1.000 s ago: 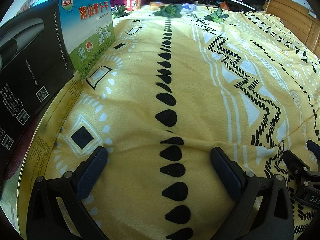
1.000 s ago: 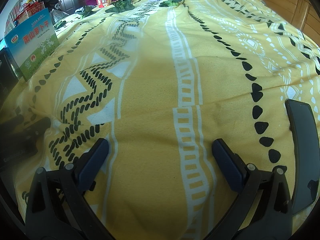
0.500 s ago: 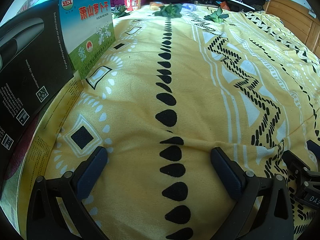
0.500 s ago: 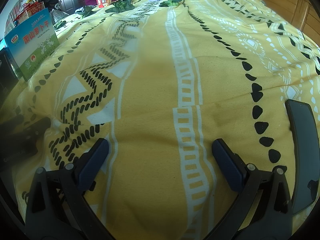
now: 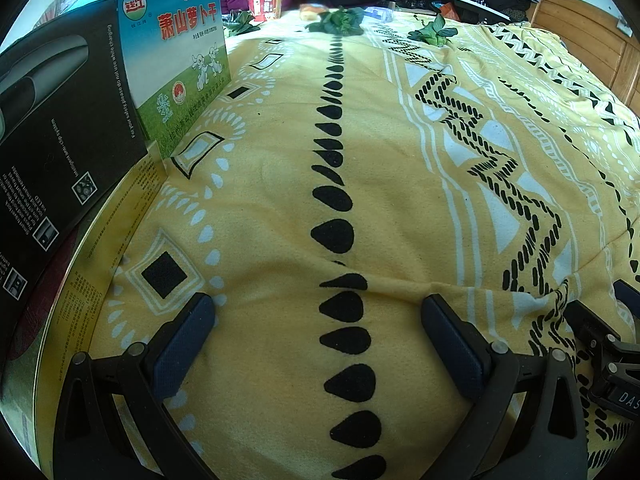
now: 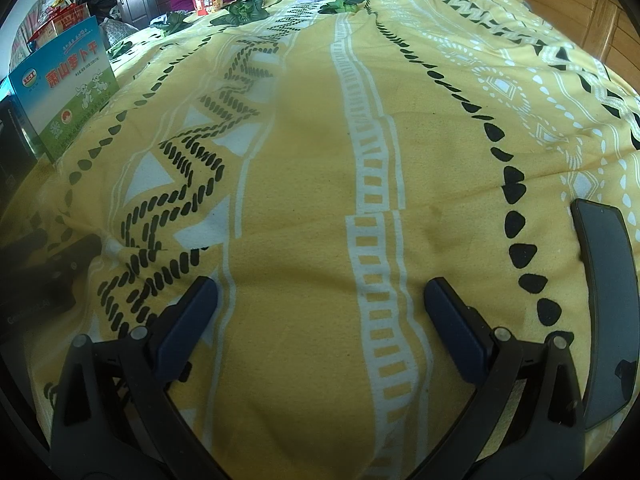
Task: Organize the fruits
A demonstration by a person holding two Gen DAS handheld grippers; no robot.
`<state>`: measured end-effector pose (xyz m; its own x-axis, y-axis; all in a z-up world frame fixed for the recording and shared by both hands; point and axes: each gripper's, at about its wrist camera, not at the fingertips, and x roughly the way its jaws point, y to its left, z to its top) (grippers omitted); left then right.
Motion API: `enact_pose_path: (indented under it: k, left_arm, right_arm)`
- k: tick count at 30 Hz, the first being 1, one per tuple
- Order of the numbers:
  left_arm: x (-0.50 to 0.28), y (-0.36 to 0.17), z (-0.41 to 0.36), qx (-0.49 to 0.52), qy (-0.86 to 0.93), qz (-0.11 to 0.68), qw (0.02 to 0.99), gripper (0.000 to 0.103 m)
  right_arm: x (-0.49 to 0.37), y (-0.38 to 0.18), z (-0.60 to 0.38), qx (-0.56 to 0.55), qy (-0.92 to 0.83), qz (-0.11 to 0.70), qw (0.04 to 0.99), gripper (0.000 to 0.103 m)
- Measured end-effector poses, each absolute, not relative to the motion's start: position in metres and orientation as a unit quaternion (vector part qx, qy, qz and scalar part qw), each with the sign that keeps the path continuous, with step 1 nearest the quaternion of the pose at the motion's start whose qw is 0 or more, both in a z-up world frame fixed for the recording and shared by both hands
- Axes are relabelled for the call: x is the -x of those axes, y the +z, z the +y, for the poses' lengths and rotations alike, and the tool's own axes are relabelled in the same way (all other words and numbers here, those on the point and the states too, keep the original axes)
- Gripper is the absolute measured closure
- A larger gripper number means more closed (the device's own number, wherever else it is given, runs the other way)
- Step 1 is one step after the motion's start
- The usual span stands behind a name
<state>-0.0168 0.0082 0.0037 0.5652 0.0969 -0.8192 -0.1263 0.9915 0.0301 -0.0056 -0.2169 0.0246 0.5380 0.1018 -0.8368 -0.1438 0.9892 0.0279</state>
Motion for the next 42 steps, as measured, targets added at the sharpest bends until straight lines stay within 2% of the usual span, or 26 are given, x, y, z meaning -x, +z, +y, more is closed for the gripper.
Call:
enact_pose_path:
  k: [42]
  left_arm:
    - [0.0168,0.0034,0.0078,0.016,0.064,0.463,0.884,0.000]
  right_arm:
    - [0.0072,0.0251,-0.2170,0.027,0.068,0.477,0.876,0.000]
